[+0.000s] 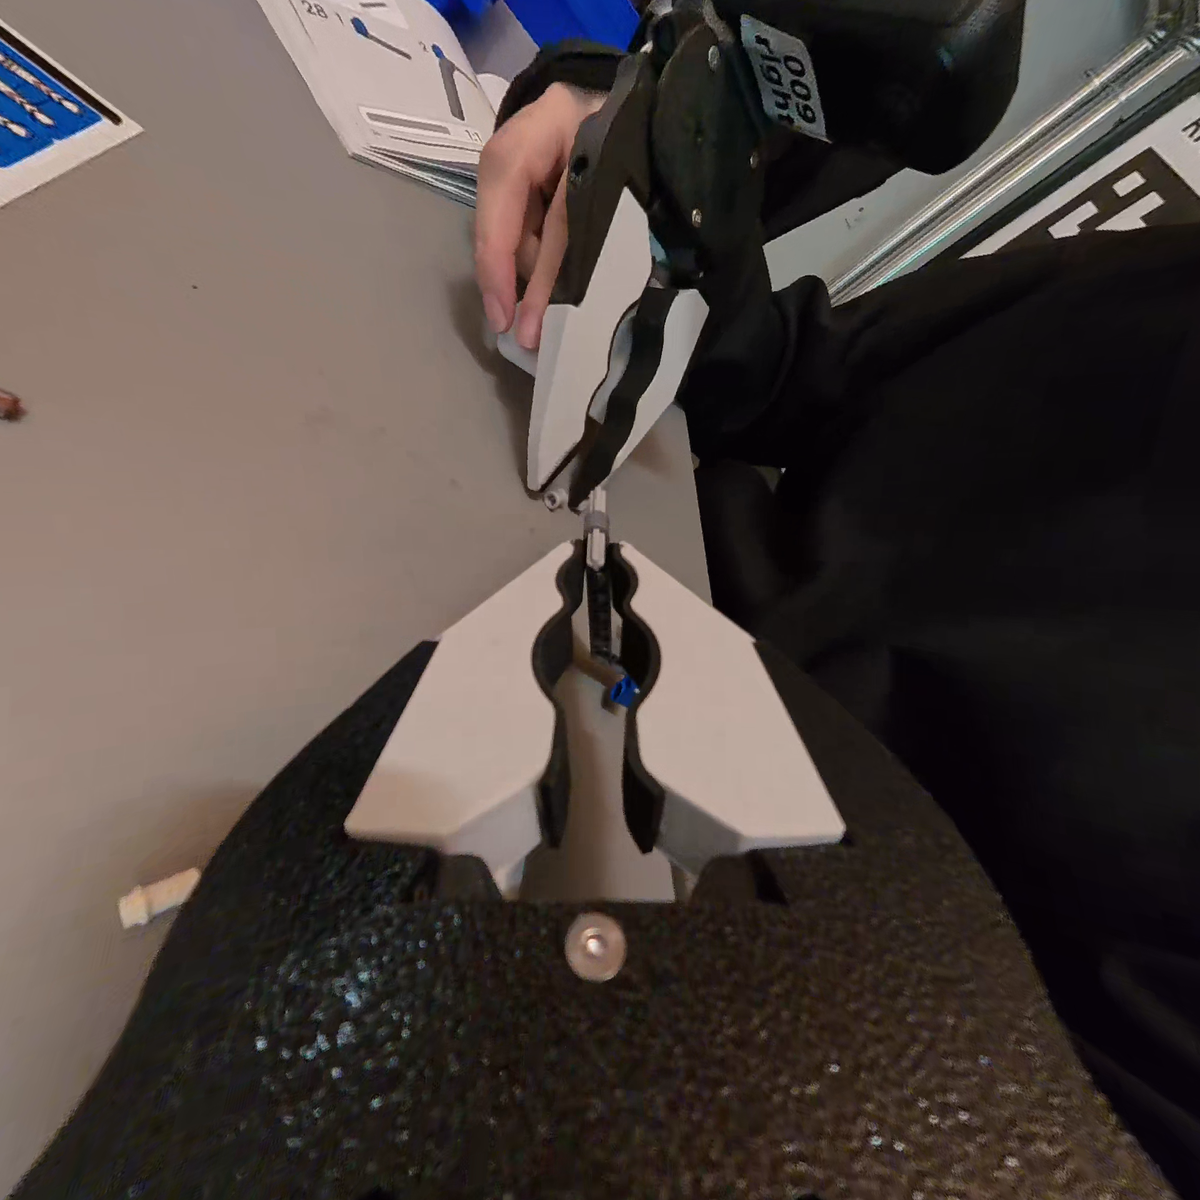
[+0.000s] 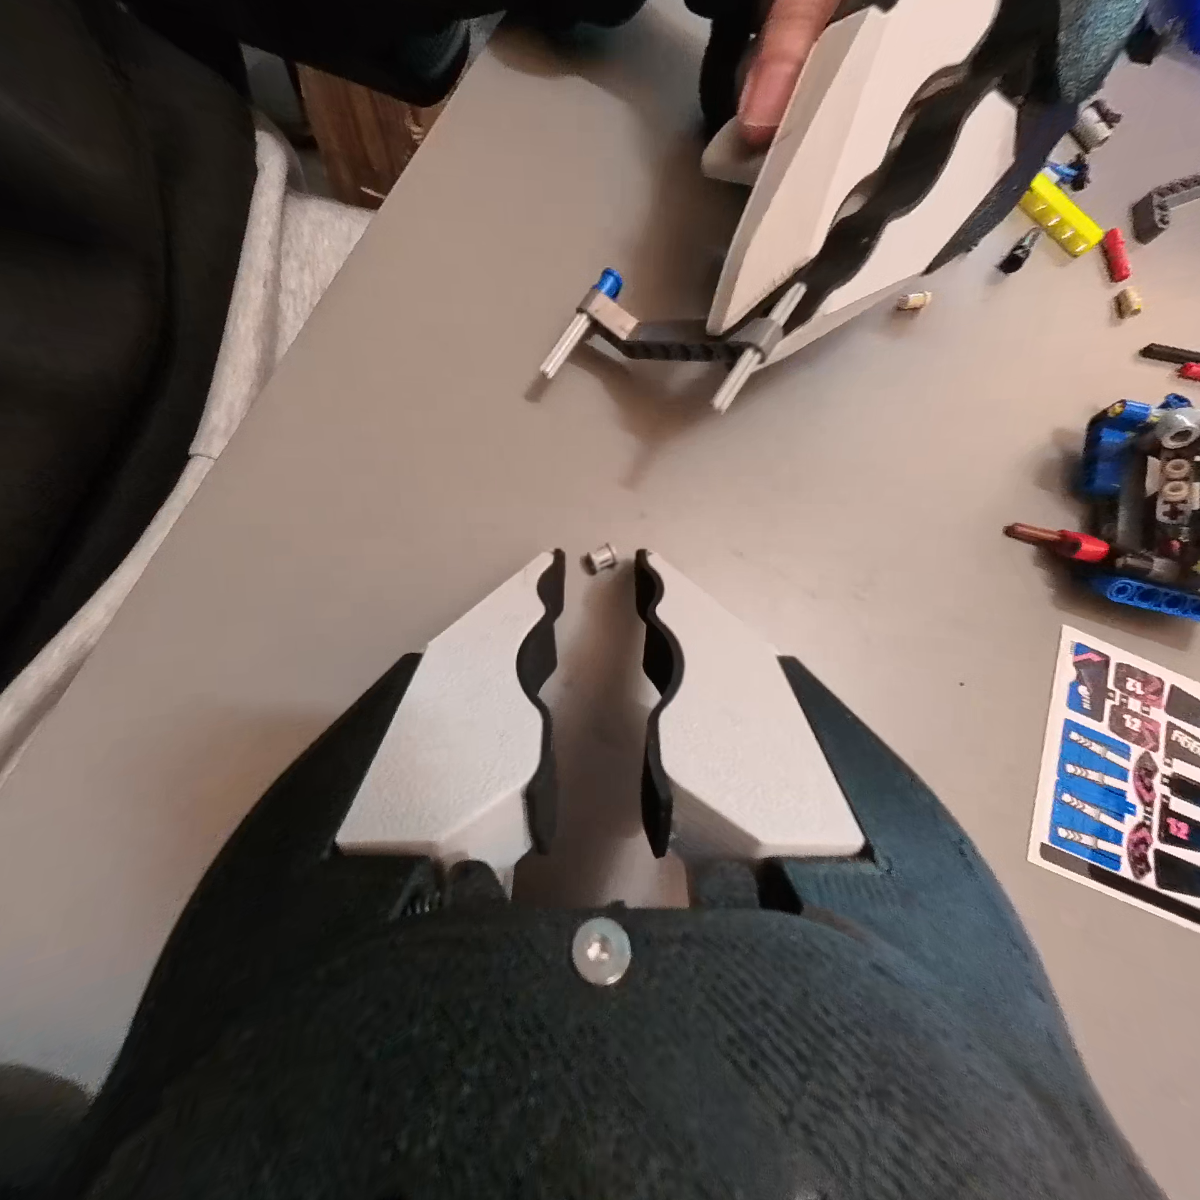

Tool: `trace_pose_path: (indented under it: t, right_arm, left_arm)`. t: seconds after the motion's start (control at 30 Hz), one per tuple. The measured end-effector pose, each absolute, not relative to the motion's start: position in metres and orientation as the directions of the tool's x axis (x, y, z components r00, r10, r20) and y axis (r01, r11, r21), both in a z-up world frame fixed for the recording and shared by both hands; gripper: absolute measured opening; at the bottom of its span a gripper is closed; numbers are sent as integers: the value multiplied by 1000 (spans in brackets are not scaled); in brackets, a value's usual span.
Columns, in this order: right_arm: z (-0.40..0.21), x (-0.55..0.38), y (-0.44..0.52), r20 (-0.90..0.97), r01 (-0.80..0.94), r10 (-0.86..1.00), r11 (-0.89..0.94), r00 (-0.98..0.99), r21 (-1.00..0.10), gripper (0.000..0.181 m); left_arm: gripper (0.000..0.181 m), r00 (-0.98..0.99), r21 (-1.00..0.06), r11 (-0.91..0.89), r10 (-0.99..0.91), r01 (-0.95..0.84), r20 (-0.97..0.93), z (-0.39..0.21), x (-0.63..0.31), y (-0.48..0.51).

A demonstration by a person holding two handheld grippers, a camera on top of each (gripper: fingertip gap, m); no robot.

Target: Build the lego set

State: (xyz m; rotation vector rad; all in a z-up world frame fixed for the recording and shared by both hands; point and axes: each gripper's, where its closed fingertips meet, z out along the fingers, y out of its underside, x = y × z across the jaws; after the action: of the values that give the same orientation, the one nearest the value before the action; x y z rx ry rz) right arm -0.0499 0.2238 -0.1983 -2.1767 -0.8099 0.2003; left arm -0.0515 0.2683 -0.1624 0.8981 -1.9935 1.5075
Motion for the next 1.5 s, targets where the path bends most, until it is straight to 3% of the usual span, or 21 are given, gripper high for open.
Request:
trace_pose_path:
  t: [0.27, 0.47, 0.73, 1.23, 1.5]
  right_arm:
    - [-199, -52, 225, 148, 474, 565, -488, 811, -733, 6]
    - [-195, -36, 221, 130, 349, 379, -594, 916, -725, 24]
    - [-198, -48, 216, 94, 205, 205, -627, 974, -752, 23]
    - [-200, -47, 220, 164, 270, 224, -610, 961, -745, 0]
    - [-200, -67, 230, 81, 231, 261, -619, 962, -751, 0]
  left_arm:
    - [4, -663, -643, 163, -192, -749, 724, -160, -53, 269]
    - [4, -665, -643, 166, -192, -747, 722, -160, -54, 268]
    - [4, -651, -633, 153, -173, -759, 739, -158, -54, 269]
    - [4, -645, -635, 112, -106, -764, 757, -148, -55, 272]
    - [4, -650, -643, 94, -86, -760, 755, -144, -55, 273]
